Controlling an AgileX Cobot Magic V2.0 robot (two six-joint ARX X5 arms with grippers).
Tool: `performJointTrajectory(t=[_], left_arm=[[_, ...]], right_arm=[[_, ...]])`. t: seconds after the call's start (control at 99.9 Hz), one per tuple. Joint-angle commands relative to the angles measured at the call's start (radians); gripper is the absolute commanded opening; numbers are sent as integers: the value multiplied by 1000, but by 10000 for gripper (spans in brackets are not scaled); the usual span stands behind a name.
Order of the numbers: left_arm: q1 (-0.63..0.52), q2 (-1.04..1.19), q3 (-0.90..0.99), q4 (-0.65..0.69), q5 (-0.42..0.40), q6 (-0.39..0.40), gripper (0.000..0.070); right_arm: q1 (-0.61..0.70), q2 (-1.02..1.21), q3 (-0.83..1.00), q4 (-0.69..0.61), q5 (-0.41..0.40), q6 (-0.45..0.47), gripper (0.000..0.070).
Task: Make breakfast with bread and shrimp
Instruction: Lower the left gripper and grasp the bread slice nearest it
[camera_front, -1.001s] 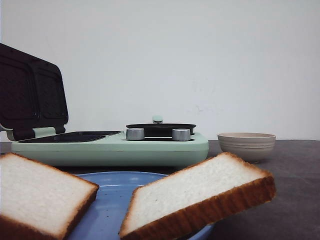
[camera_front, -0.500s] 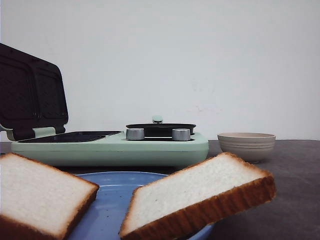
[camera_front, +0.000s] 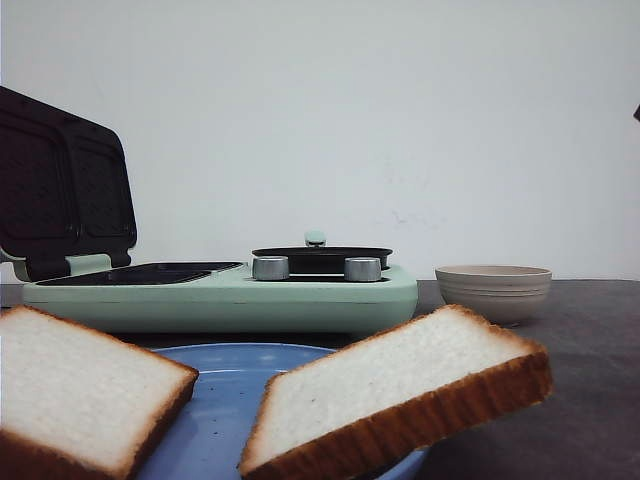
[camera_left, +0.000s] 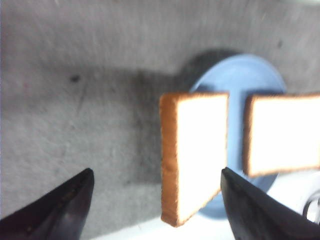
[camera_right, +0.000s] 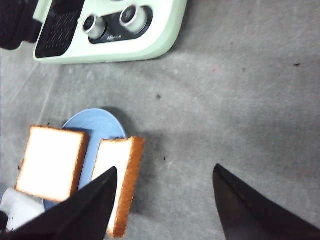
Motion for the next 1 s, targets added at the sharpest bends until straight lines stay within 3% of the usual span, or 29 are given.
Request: performJointTrajectory(t=[0.0, 0.28, 0.51, 0.861, 0.901, 0.991], left_arm=[[-25, 37, -11, 2, 9, 24, 445], [-151, 127, -127, 112, 74, -15, 445], [-237, 140, -130, 207, 68, -81, 445], [-298, 223, -130, 233, 68, -86, 430], [-302, 229, -130, 234, 68, -86, 405], [-306, 234, -130, 237, 68, -86, 254]], right_arm=[[4, 7, 11, 3, -3, -20, 377], [4, 6, 11, 3, -4, -22, 377], [4, 6, 11, 3, -4, -22, 377], [4, 6, 11, 3, -4, -22, 377], [4, 6, 11, 3, -4, -22, 377], [4, 6, 11, 3, -4, -22, 377]])
